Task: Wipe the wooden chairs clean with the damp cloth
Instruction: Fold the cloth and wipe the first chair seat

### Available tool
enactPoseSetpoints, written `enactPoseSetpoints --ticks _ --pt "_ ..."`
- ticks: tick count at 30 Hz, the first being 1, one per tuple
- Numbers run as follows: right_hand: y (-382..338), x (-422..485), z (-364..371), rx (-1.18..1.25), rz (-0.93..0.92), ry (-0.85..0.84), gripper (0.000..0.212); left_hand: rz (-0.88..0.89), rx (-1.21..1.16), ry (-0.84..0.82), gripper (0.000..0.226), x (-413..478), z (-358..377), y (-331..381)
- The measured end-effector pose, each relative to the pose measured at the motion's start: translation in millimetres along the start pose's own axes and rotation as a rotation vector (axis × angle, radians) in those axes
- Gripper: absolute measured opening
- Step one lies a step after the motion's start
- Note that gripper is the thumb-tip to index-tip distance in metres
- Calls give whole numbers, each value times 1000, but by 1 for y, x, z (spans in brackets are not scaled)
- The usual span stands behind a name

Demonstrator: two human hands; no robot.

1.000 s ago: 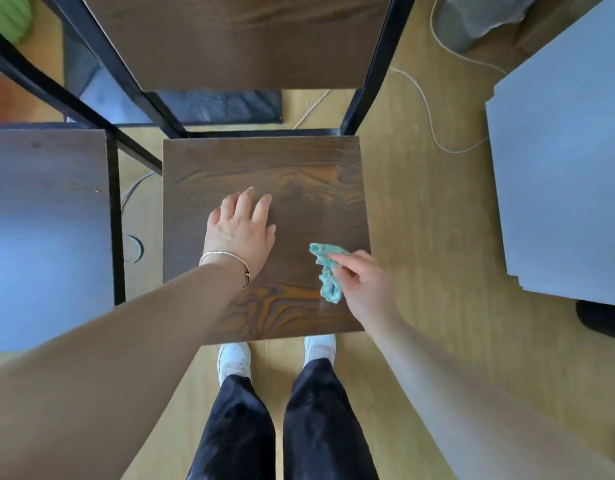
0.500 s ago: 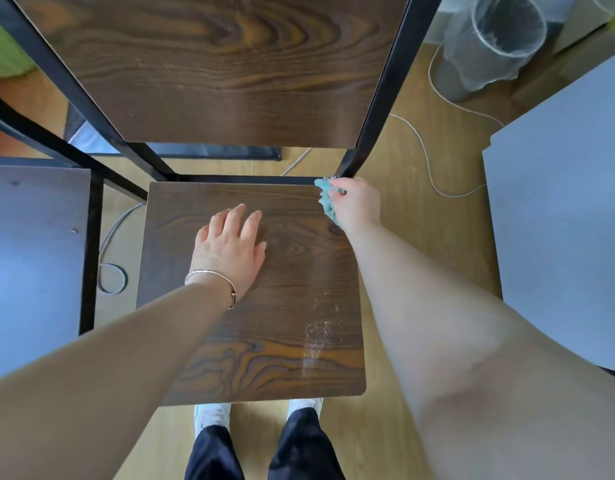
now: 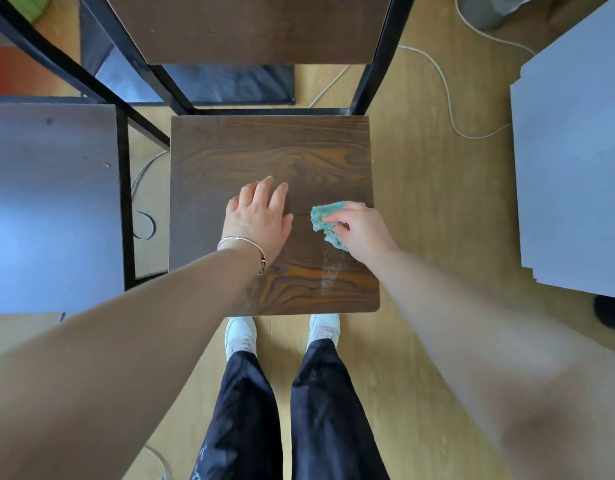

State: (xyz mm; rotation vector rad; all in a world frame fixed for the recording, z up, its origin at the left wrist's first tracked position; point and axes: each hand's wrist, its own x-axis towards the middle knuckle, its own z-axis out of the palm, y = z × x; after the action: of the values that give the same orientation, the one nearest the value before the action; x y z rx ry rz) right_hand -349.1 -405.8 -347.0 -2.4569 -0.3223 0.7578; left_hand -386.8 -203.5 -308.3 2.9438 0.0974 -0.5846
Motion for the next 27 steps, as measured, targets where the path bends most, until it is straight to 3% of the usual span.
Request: enactPoseSetpoints --ticks 10,17,21,25,27 --pt "3 -107 70 -56 -56 -191 31 49 15 -49 54 -55 30 10" --pt "-2 -129 78 25 -28 -229 30 29 -7 -58 54 -72 41 10" --pt "-5 -116 51 256 90 -69 25 33 4 -31 54 -64 36 6" --pt "-1 -49 -13 286 101 207 23 7 -11 21 53 -42 27 2" --pt "1 -4 -44 269 113 259 22 -2 -25 50 53 -28 23 1"
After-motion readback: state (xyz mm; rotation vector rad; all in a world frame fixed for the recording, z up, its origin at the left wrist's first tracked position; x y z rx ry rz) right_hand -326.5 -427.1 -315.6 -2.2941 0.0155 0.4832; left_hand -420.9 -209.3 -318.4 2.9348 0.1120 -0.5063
